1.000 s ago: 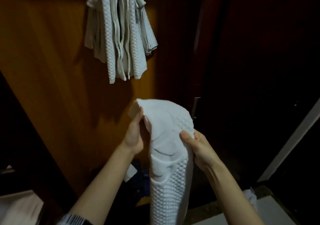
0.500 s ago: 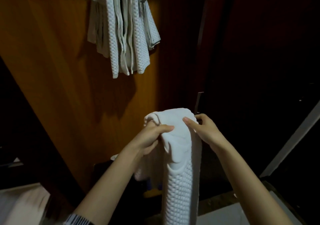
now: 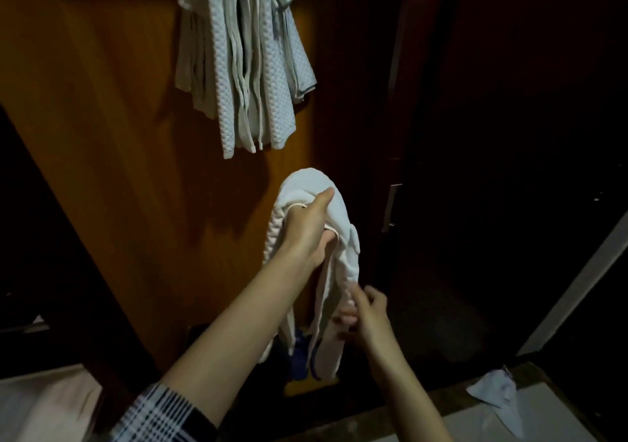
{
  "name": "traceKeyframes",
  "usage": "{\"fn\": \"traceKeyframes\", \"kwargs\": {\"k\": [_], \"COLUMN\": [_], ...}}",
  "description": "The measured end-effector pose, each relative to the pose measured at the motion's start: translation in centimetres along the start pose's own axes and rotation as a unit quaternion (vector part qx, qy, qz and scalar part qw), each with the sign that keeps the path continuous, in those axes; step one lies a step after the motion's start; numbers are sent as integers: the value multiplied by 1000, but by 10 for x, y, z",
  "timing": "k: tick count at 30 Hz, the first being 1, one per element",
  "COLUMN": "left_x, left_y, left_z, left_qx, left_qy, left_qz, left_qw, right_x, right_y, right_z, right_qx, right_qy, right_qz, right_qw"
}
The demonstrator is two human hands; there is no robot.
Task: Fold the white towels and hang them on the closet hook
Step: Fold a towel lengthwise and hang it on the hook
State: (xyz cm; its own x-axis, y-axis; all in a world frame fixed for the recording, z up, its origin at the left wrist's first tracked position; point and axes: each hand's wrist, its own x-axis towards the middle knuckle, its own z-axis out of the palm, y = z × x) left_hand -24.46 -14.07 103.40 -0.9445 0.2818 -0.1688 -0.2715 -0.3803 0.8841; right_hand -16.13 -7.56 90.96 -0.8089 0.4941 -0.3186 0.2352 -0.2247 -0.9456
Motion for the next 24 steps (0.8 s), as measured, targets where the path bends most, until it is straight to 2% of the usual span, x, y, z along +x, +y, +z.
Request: {"fn": "traceKeyframes", "kwargs": {"k": [1,2,4,5,6,9,13,15,18,19,20,22,24], "left_x": [-1,-3,-6,-8,-9,-15,-18,-19,-22,-23,-24,-24,-28], "left_y": [3,6,11,14,18,32,51,61,69,71,71,72,77], "left_z": [4,8,15,18,21,30,30,26,20,20,22,25,31], "left_qx": [7,21,58,73,82,91,119,126,108,108,112,129,111], "left_qy": [11,19,17,7,-11,-76,-101,-104,-98,-98,-96,-82,-74], "left_qz": [9,20,28,22,16,-2,-25,-27,-24,-25,-21,-1,20], "left_qw": [1000,999,998,997,996,993,987,986,989,989,989,988,991], "right_x": [-4,-8,-12,-10,-7,5,13,18,31,33,34,35,33], "right_y": [-1,-3,-12,-16,-18,-11,-4,-1,10,11,11,15,17], "right_z": [8,14,22,26,29,31,16,3,-14,-15,-16,-9,2], "right_qx": [-85,-181,-308,-334,-345,-332,-319,-333,-437,-452,-488,-481,-429], "right_qy": [50,113,241,257,244,190,154,125,106,121,162,203,246], "right_qz": [-88,-185,-343,-378,-381,-366,-449,-512,-560,-545,-533,-464,-490], "right_qw": [991,959,854,824,823,848,820,781,696,696,672,716,718]}}
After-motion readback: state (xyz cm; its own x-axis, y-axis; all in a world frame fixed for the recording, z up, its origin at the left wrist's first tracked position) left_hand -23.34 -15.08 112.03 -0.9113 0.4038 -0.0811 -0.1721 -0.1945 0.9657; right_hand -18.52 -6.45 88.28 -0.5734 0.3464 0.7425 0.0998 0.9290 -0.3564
